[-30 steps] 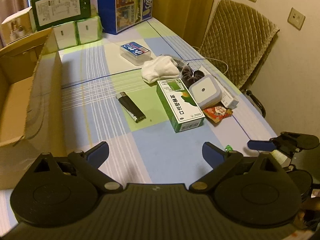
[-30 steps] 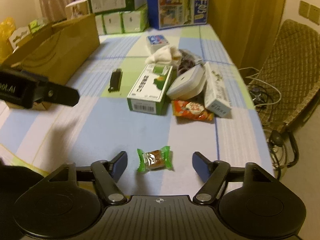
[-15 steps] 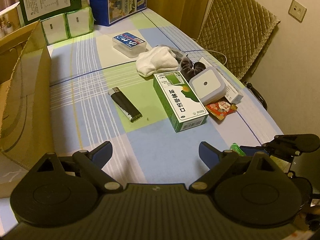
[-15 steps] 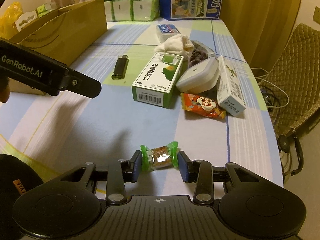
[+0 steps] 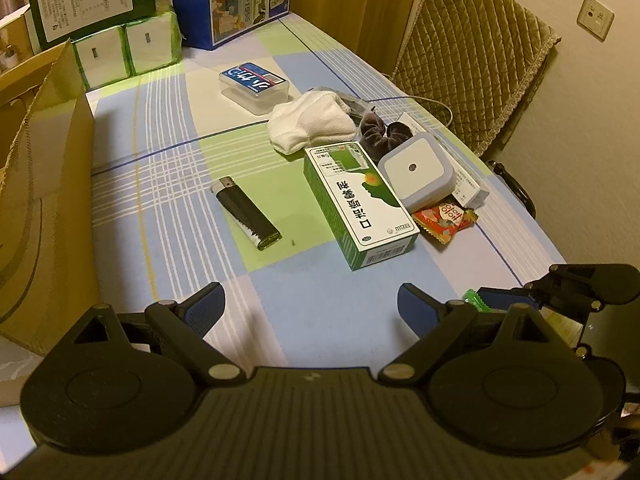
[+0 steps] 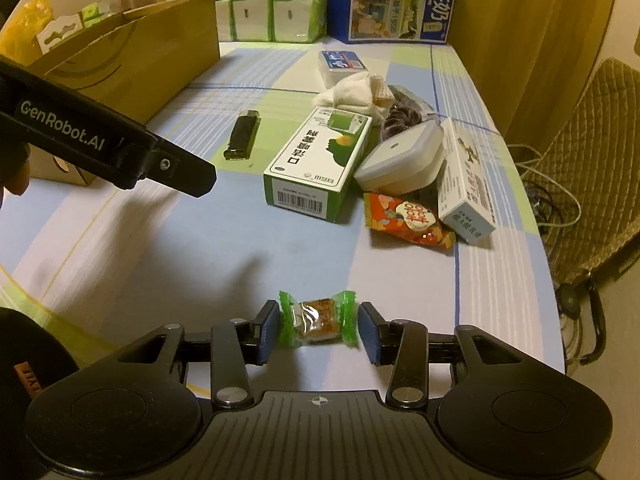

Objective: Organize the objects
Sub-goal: 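Grasp the green-and-white medicine box with the left gripper while the right holds the candy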

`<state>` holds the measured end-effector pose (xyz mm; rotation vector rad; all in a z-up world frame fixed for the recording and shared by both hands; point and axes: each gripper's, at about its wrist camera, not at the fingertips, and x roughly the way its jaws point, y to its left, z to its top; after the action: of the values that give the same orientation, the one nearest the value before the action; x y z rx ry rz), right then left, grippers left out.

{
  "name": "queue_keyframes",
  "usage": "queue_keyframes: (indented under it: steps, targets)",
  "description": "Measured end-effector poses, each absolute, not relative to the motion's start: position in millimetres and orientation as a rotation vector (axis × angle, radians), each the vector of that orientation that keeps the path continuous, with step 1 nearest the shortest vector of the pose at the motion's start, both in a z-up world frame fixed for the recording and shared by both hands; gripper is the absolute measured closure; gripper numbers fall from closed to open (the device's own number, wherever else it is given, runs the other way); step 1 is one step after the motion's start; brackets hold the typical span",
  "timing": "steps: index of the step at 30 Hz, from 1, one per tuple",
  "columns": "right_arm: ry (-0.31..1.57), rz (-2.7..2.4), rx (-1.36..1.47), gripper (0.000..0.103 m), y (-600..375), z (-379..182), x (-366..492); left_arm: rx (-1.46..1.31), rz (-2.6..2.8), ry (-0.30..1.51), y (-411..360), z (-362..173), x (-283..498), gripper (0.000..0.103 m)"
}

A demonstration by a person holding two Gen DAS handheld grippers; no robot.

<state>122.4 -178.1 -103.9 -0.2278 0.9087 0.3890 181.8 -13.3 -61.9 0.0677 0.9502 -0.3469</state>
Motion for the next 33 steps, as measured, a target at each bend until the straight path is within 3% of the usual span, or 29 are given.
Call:
queue_keyframes:
  steps: [7, 14, 27, 33]
  targets:
    - [0.906, 0.387, -0.215, 0.078, -178.5, -102.2, 122.8, 0.069, -0.370, 0.953, -18.3, -64.6, 186.3, 0.012]
    - [0.880, 0.335, -0.156, 0.079, -192.0, -91.2, 129.2, 0.048, -0.402, 0.938, -30.7, -64.6, 199.9, 0.014]
    - [0.883, 0.233, -0.102, 0.079, -216.2, -85.7, 147.7, 0.022, -0.450, 0.954, -72.3, -85.1, 245.4, 0.041]
    - [0.899, 0.198, -0.047, 0.079, -223.6, -85.8, 156.1, 0.036, -0.438, 0.966, -76.5, -93.7, 253.5, 0.044]
